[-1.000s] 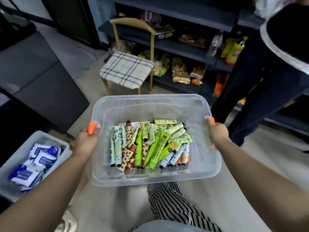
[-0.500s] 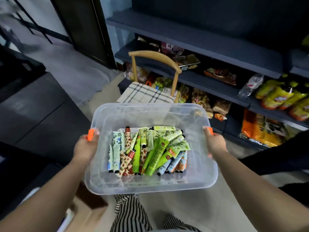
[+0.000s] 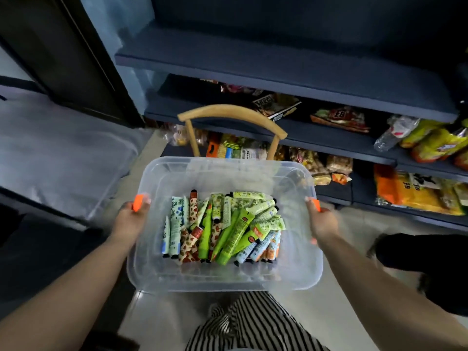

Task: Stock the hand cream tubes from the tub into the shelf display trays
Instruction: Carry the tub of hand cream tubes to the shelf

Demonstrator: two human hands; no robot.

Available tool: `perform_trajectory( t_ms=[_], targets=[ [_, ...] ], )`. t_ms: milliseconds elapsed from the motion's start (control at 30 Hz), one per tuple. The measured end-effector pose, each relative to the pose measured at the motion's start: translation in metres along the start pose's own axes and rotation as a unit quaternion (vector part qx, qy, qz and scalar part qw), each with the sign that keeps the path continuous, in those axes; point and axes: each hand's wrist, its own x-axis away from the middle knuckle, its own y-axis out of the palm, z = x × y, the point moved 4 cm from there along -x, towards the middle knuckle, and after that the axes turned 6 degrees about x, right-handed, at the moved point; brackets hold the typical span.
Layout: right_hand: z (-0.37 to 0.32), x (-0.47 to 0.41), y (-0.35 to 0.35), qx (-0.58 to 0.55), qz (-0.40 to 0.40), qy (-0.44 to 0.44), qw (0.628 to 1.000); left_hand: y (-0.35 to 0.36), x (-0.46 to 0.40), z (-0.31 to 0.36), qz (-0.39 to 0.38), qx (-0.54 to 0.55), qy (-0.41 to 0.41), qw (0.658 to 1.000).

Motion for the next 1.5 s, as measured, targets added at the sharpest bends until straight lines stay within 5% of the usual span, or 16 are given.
perform_trajectory(
  t_ms=[767,1500],
  targets=[
    [-0.077,-0.137,0.139,0.002,0.057,0.131,0.99,0.093,-0.26,0.041,-0.088,-0.181,0.028,0.979],
    [-0.08,-0.184,0.154,0.065,0.091,0.163,0.98,0.142,-0.306,0.034,-0.119,-0.173,0.042,0.977]
  ],
)
